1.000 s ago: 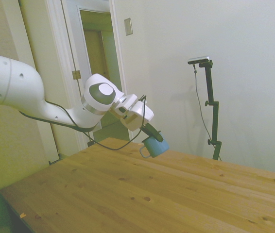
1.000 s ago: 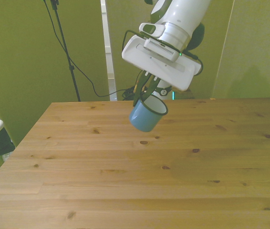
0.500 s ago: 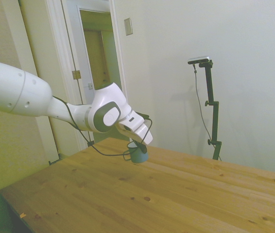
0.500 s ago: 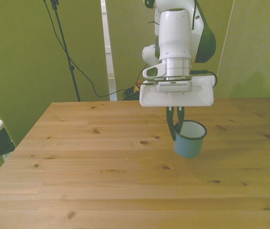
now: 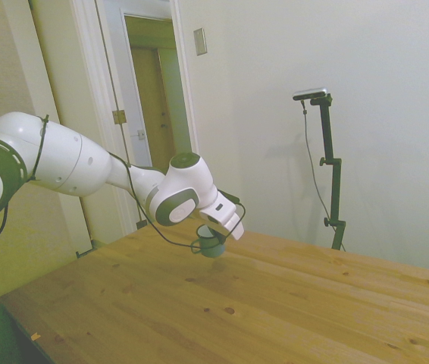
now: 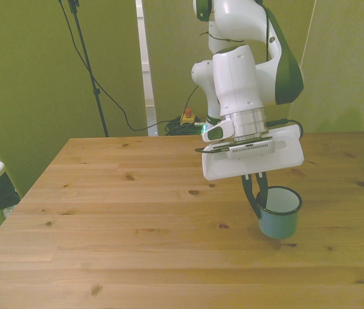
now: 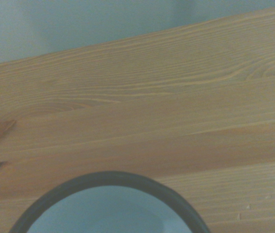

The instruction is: Flip the mug upright

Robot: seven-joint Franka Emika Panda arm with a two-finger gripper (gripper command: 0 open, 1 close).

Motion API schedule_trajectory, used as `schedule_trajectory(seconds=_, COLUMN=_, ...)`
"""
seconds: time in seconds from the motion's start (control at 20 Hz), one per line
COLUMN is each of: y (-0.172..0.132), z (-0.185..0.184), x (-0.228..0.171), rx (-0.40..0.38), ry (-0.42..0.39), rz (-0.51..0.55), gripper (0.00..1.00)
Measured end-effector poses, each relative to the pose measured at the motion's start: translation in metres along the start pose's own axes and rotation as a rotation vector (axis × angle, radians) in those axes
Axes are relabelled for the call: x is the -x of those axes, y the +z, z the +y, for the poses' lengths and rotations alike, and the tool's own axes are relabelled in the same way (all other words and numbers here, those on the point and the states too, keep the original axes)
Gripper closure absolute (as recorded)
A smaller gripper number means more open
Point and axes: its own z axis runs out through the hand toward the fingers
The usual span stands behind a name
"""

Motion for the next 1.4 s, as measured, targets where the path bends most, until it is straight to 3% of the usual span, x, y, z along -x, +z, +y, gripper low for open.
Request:
schedule_trajectory(seconds=0.4, y=0.023, z=0.002, x=0.011, rx=0.050, ry=-0.033, rz=0.023, gripper=1.00)
schedule_trajectory(seconds=0.45, y=0.026, z=0.002, x=0.012, rx=0.053, ry=-0.035, rz=0.021, gripper=0.00)
schedule_trajectory(seconds=1.1, y=0.027, z=0.004, x=0.011, rx=0.055, ry=-0.033, rz=0.024, gripper=0.00)
schedule_trajectory(seconds=1.25, y=0.012, z=0.005, x=0.003, rx=0.042, ry=-0.024, rz=0.041, gripper=0.00)
schedule_trajectory(seconds=1.4, y=-0.021, z=0.004, x=-0.006, rx=0.026, ry=-0.015, rz=0.058, gripper=0.00)
